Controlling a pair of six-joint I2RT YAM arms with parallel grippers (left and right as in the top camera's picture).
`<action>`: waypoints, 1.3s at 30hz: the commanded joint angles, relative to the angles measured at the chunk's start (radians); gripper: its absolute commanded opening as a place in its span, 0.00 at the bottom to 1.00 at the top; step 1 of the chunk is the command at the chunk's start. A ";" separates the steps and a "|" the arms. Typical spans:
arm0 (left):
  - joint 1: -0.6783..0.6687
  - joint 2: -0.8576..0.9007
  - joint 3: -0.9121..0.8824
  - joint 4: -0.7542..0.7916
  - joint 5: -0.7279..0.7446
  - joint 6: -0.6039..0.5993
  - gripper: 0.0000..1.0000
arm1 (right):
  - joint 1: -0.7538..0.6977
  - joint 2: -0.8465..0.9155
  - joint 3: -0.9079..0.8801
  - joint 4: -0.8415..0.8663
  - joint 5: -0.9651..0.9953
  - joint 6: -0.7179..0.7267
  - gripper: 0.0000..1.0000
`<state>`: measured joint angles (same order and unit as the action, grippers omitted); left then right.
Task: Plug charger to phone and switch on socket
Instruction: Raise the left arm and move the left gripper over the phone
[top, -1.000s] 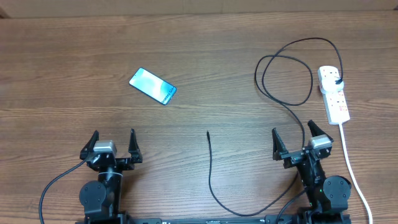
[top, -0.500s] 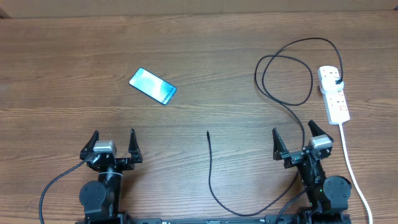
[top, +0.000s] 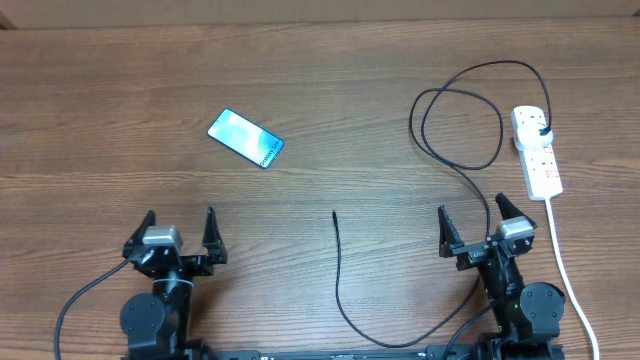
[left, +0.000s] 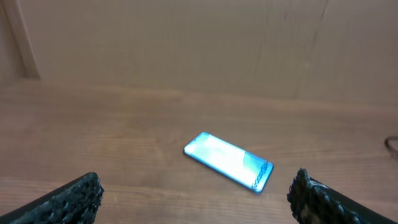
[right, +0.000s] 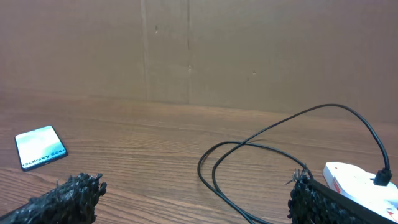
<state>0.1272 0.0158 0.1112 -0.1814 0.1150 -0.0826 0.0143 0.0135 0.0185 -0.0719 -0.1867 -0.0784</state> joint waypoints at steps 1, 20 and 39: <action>0.008 0.043 0.100 -0.011 -0.022 -0.019 1.00 | -0.003 -0.011 -0.011 0.006 -0.006 -0.002 1.00; 0.008 0.875 0.794 -0.298 -0.043 -0.083 1.00 | -0.003 -0.011 -0.011 0.006 -0.006 -0.002 1.00; -0.038 1.418 1.284 -0.715 0.127 -0.125 1.00 | -0.003 -0.011 -0.011 0.006 -0.006 -0.002 1.00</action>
<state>0.0975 1.4105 1.3689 -0.9157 0.1459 -0.1860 0.0135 0.0113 0.0185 -0.0715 -0.1871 -0.0788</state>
